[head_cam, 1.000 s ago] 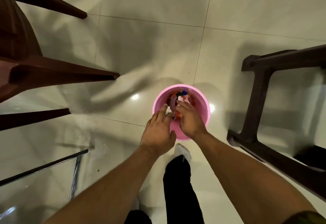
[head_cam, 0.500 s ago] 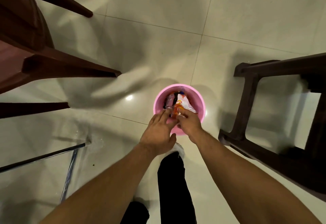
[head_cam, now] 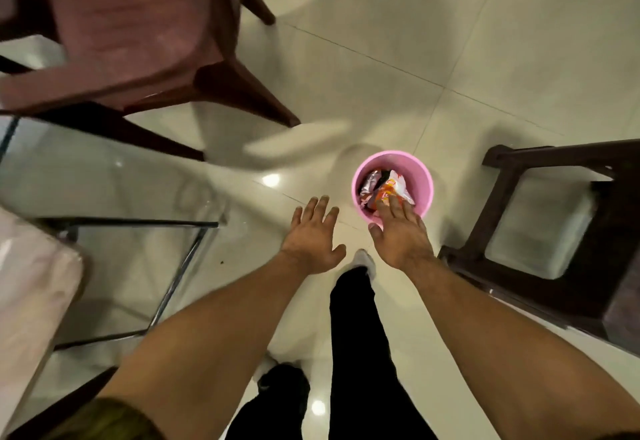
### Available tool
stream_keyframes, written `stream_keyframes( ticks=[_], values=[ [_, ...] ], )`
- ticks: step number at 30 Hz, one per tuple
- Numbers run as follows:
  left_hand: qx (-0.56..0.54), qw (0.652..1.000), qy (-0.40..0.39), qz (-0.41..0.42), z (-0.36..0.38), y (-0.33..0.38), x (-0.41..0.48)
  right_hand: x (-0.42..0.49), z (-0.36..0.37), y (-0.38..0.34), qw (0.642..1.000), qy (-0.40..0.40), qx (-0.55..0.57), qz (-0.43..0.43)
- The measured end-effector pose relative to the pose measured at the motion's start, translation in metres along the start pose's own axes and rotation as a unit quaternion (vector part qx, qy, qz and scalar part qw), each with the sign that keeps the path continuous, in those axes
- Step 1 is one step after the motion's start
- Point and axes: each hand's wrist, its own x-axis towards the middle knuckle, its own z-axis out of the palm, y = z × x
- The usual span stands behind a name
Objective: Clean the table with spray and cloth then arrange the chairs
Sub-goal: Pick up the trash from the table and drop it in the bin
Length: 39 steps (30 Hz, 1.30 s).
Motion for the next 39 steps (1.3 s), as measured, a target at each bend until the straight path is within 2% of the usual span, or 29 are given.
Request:
stream_keyframes(
  ticks=[5, 9, 15, 21, 25, 32, 36, 39],
  values=[
    [-0.032, 0.998, 0.054, 0.001, -0.01, -0.021, -0.125, -0.116, -0.024, -0.088, 0.999, 0.01, -0.041, -0.012],
    [-0.057, 0.992, 0.115, -0.013, -0.005, -0.051, -0.225, -0.192, -0.017, -0.167, 0.994, 0.044, -0.082, -0.059],
    [-0.077, 0.978, 0.193, -0.035, 0.019, -0.117, -0.348, -0.283, 0.028, -0.276, 0.984, 0.088, -0.106, -0.113],
    [-0.107, 0.954, 0.258, -0.114, 0.077, -0.227, -0.48, -0.356, 0.096, -0.398, 0.961, 0.106, -0.153, -0.205],
    [-0.167, 0.93, 0.27, -0.187, 0.119, -0.287, -0.557, -0.39, 0.136, -0.474, 0.935, 0.088, -0.199, -0.28],
    [-0.258, 0.874, 0.264, -0.315, 0.194, -0.373, -0.659, -0.43, 0.22, -0.584, 0.89, 0.012, -0.259, -0.376],
    [-0.259, 0.862, 0.271, -0.341, 0.209, -0.417, -0.688, -0.436, 0.272, -0.628, 0.876, -0.003, -0.259, -0.408],
    [-0.244, 0.868, 0.255, -0.35, 0.223, -0.461, -0.704, -0.438, 0.311, -0.668, 0.872, -0.004, -0.251, -0.42]
  ],
)
